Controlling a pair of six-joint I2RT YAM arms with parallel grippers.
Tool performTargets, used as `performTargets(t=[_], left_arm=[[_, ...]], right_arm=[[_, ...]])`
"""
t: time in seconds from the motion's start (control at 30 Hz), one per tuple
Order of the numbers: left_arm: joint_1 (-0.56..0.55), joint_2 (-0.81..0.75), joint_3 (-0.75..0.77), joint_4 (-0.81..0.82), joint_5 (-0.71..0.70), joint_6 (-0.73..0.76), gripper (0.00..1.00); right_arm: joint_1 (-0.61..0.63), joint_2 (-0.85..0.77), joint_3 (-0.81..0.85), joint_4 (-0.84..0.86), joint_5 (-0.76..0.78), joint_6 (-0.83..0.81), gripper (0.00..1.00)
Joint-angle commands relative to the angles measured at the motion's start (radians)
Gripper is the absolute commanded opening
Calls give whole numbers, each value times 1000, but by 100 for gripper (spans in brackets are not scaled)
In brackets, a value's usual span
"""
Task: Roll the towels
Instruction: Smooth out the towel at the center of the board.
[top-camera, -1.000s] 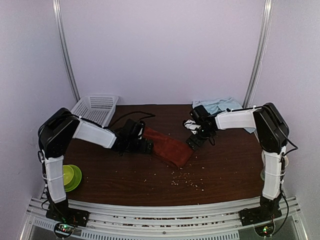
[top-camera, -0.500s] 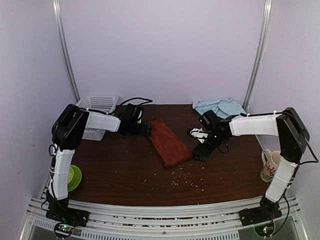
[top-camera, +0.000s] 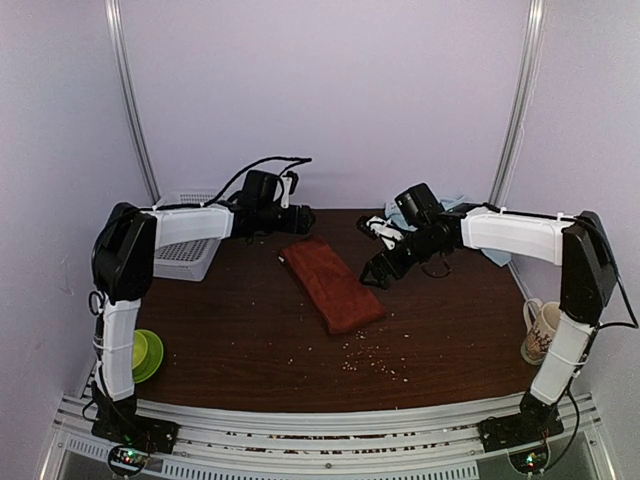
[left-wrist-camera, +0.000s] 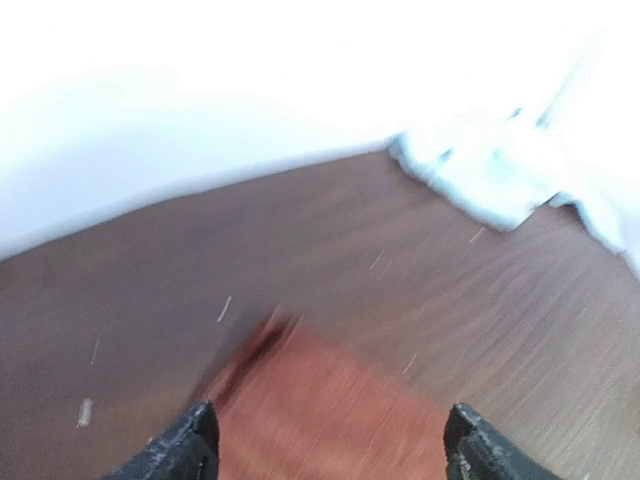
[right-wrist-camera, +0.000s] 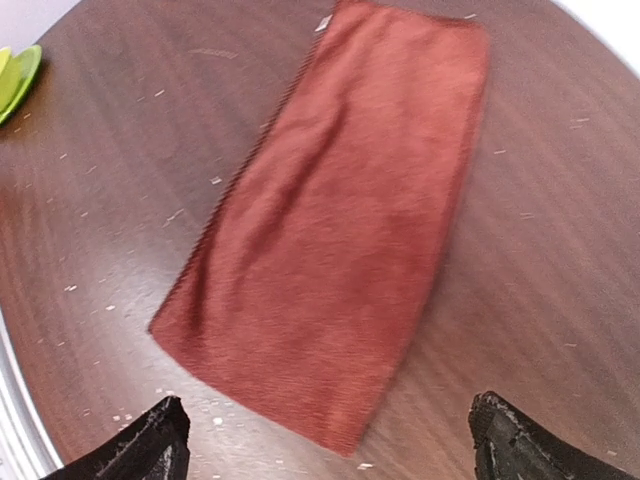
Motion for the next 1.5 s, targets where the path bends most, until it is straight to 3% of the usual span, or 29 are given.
performTargets(t=[0.0, 0.23, 0.77, 1.07, 1.47], left_arm=[[-1, 138, 175, 16, 215, 33, 75], [8, 305, 350, 1, 335, -13, 75], [15, 420, 433, 24, 275, -95, 82], [17, 516, 561, -31, 303, -126, 82], [21, 531, 564, -136, 165, -159, 82]], right_arm=[[-1, 40, -4, -28, -173, -10, 98], [-3, 76, -50, -16, -191, -30, 99], [-2, 177, -48, -85, -176, -72, 100], [-1, 180, -49, -111, -186, -94, 100], [-2, 176, -59, -148, -213, -89, 100]])
